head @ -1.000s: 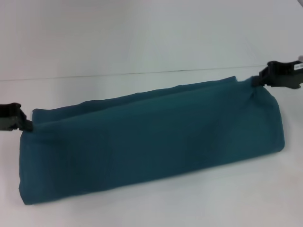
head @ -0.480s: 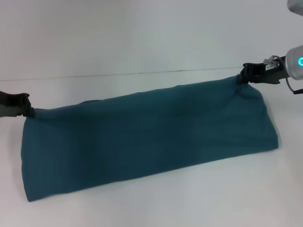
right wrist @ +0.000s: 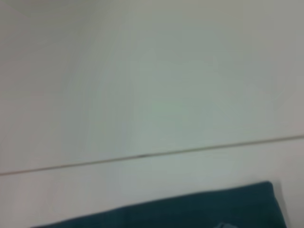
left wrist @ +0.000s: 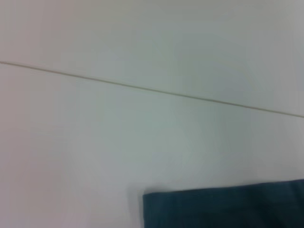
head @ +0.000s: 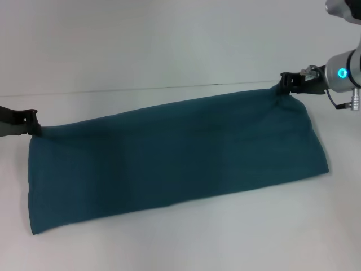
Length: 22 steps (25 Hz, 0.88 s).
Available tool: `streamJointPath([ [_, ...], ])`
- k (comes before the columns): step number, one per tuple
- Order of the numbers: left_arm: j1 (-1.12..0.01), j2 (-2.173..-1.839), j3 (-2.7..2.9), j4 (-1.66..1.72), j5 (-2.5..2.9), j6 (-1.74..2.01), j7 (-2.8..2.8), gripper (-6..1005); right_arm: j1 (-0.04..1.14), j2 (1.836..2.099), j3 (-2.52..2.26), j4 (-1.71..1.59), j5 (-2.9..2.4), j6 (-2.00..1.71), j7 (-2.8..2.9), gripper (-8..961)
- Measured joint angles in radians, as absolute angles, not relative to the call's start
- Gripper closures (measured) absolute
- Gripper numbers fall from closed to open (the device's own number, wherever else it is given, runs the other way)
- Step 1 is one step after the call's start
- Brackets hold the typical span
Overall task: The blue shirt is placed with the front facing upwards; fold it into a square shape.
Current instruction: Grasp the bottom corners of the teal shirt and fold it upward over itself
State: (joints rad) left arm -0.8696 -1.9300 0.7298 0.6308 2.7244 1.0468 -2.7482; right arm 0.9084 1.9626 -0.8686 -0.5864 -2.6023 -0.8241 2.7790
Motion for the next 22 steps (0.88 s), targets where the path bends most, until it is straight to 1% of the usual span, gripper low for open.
streamJointPath([
  [7,-0.872,-1.938,0.733,0.620,2.726,0.995,-2.748,999,0.943,1.972,-0.877,-0.546,-2.611,-0.742,2.780,840],
  [11,-0.870,-1.943,0.733,0.618,2.726,0.956,-2.740,999,0.955,1.969,-0.877,-0.509,-2.624,-0.722,2.781,834],
  [18,-0.870,-1.949,0.733,0.618,2.726,0.908,-2.735,999,0.944,1.961,-0.870,-0.505,-2.626,-0.716,2.795,823],
  [22,-0.896,-1.946,0.761,0.574,2.739,0.868,-2.738,998,0.945,1.961,-0.875,-0.496,-2.627,-0.687,2.802,817],
])
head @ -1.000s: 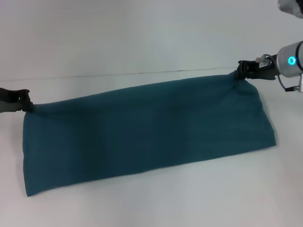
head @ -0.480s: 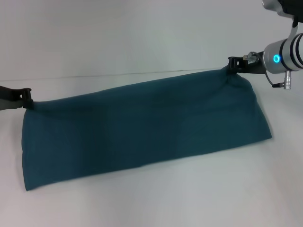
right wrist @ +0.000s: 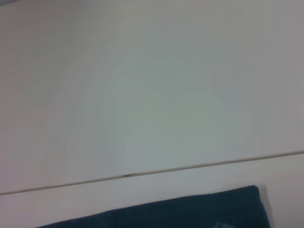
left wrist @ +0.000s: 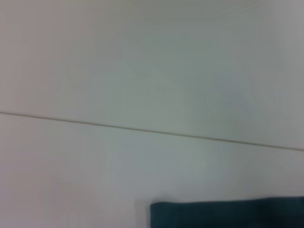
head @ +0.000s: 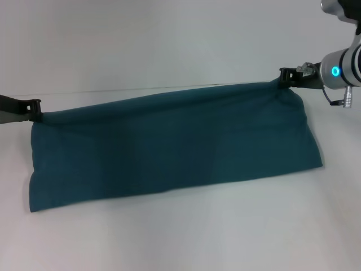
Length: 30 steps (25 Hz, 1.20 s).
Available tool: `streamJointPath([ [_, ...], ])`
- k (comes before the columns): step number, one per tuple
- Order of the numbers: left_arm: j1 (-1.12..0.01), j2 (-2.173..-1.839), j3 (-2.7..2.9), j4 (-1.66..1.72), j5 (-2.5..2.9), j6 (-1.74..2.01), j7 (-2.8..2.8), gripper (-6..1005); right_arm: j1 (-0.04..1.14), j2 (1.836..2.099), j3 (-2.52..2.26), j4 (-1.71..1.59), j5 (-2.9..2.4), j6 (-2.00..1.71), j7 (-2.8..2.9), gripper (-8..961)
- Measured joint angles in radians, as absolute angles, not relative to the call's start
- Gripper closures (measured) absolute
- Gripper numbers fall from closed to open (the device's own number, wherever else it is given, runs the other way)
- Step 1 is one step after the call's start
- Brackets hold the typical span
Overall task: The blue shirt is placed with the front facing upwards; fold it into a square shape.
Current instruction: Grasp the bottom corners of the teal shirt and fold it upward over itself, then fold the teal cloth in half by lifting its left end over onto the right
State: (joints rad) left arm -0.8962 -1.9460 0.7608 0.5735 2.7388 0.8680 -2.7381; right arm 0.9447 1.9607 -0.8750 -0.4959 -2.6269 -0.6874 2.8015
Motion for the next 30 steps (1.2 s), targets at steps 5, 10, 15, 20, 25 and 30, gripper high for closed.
streamJointPath([
  [5,-0.904,-1.954,0.762,0.561,2.750,0.835,-2.736,996,0.955,1.969,-0.879,-0.477,-2.628,-0.652,2.797,810],
  [10,-0.902,-1.954,0.764,0.559,2.750,0.825,-2.733,995,0.955,1.967,-0.879,-0.477,-2.628,-0.652,2.800,803],
  [15,-0.897,-1.956,0.758,0.570,2.746,0.805,-2.733,993,0.952,1.964,-0.871,-0.479,-2.624,-0.648,2.801,795],
  [20,-0.883,-1.965,0.750,0.592,2.747,0.792,-2.754,929,0.948,1.946,-0.869,-0.491,-2.624,-0.638,2.793,788],
  [25,-0.875,-1.966,0.745,0.603,2.749,0.790,-2.779,765,0.964,1.903,-0.869,-0.494,-2.623,-0.655,2.796,664],
  [30,-0.864,-1.967,0.742,0.609,2.745,0.793,-2.784,572,0.969,1.890,-0.868,-0.503,-2.621,-0.700,2.796,438],
])
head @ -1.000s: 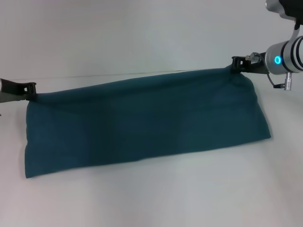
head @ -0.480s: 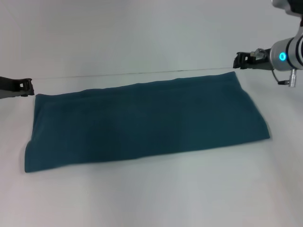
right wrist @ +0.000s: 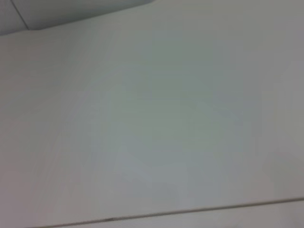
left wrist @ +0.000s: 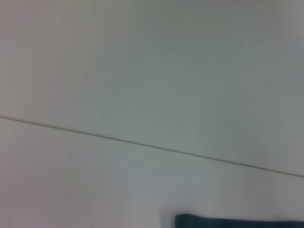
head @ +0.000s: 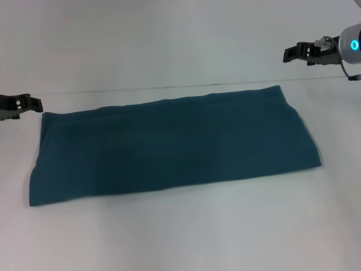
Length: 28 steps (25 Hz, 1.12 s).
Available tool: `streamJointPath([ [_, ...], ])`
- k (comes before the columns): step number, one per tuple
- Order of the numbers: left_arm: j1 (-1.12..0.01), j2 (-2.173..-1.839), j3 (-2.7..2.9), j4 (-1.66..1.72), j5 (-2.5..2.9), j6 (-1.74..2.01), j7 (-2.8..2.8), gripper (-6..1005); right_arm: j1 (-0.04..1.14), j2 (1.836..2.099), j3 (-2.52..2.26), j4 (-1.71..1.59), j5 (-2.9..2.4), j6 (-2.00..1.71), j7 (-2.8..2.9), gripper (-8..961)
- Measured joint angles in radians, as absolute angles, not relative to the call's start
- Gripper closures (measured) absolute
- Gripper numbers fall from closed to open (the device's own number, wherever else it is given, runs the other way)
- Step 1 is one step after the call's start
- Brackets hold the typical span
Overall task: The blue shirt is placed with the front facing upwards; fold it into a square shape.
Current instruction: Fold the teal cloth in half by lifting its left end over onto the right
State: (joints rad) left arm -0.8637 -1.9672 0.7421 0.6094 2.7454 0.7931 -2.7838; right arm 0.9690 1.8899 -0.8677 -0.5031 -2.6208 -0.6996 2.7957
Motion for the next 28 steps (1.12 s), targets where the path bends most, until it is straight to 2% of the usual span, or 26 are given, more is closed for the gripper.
streamJointPath([
  [2,-0.857,-1.967,0.738,0.621,2.738,0.800,-2.784,494,0.966,1.890,-0.864,-0.506,-2.612,-0.716,2.790,340],
  [5,-0.830,-1.975,0.733,0.671,2.689,0.837,-2.782,377,0.935,1.890,-0.843,-0.542,-2.537,-0.772,2.741,276],
  [11,-0.696,-2.014,0.733,0.888,2.458,0.994,-2.743,252,0.770,1.893,-0.754,-0.664,-2.133,-1.065,2.462,148],
  [16,-0.604,-2.015,0.733,0.918,2.278,1.096,-2.708,147,0.633,1.889,-0.678,-0.668,-1.904,-1.313,2.301,81],
  [19,-0.547,-2.022,0.732,0.897,2.169,1.116,-2.689,147,0.557,1.905,-0.646,-0.662,-1.826,-1.424,2.222,57],
  [23,-0.505,-2.029,0.697,0.810,2.002,1.140,-2.617,146,0.480,1.938,-0.614,-0.659,-1.785,-1.490,2.177,57],
  [26,-0.493,-2.032,0.660,0.718,1.917,1.146,-2.553,151,0.451,1.959,-0.597,-0.658,-1.783,-1.496,2.167,57],
  [28,-0.490,-2.034,0.636,0.652,1.889,1.139,-2.513,156,0.446,1.965,-0.594,-0.652,-1.782,-1.497,2.164,57],
])
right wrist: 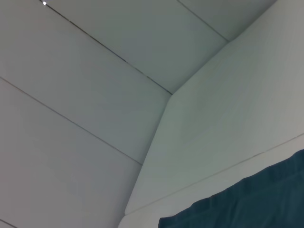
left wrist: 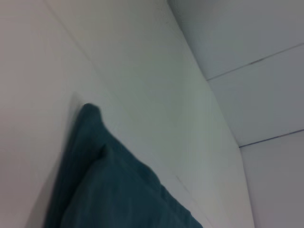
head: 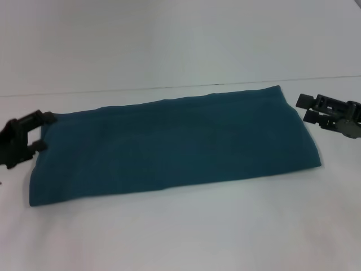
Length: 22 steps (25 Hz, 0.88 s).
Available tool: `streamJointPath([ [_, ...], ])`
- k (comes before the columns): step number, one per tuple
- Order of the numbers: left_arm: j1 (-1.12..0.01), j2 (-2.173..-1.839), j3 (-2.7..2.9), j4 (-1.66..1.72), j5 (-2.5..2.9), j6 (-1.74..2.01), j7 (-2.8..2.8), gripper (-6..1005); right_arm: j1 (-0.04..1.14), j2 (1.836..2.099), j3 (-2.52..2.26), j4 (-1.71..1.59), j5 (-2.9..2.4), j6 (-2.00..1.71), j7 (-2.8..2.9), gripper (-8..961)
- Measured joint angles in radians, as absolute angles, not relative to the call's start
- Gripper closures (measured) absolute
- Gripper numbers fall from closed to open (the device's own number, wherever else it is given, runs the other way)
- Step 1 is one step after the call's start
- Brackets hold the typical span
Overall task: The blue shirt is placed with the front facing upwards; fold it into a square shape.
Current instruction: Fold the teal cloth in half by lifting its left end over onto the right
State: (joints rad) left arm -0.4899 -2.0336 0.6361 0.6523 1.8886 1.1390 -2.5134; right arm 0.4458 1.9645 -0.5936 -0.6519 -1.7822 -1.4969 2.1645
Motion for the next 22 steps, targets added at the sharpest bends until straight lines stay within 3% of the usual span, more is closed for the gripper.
streamJointPath([
  [22,-0.472,-2.058,0.627,0.479,1.888,0.984,-2.392,159,0.491,1.958,-0.592,-0.603,-1.785,-1.482,2.138,58],
])
